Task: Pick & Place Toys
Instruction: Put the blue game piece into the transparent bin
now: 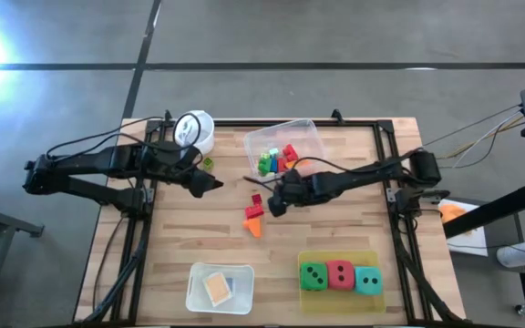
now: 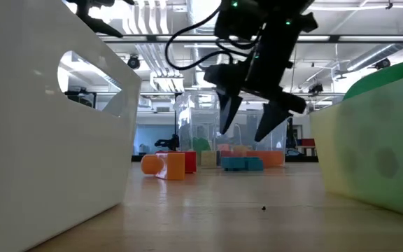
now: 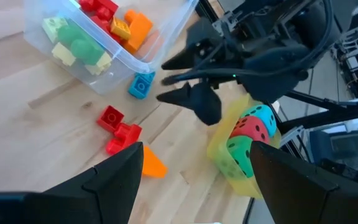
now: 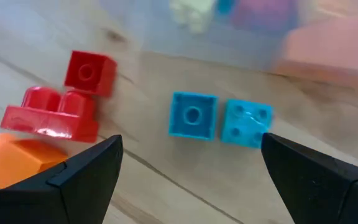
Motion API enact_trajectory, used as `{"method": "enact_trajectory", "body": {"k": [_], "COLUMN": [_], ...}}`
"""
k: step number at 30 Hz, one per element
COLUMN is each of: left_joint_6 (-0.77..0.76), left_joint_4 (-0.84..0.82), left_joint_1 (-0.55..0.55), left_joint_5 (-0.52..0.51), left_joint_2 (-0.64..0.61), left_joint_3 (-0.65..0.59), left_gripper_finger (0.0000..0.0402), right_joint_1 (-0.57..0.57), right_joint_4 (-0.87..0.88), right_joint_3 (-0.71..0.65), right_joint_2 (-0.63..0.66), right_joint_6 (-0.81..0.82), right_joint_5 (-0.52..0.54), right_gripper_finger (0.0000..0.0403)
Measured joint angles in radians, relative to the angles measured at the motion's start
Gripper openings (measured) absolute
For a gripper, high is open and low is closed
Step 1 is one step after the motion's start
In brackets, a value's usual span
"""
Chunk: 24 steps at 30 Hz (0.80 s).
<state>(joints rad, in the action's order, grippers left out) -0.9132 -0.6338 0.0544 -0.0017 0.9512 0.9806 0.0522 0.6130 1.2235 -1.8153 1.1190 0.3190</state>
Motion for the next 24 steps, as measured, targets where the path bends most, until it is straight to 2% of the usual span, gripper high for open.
{"method": "enact_trajectory", "body": {"k": [11, 18, 24], "left_joint_6": [0.001, 0.001, 0.0], "left_joint_4": [-0.003, -0.007, -0.007], "left_joint_1": [0.0, 0.0, 0.0], "left_joint_5": [0.006, 0.022, 0.034], "left_joint_2": [0.0, 0.0, 0.0], "left_joint_3": [0.0, 0.0, 0.0], "left_gripper_finger": [0.0297, 0.0297, 0.0297], "right_joint_1": [-0.034, -0.042, -0.056], "right_joint_4": [0.033, 0.065, 0.091], "right_joint_3": [0.172, 0.244, 0.246], "right_joint_2": [-0.163, -0.218, -0.22], "right_joint_6": [-0.201, -0.367, -0.615], "right_joint_5": [-0.003, -0.066, -0.084], "right_gripper_finger": [0.0374, 0.0374, 0.0374]}}
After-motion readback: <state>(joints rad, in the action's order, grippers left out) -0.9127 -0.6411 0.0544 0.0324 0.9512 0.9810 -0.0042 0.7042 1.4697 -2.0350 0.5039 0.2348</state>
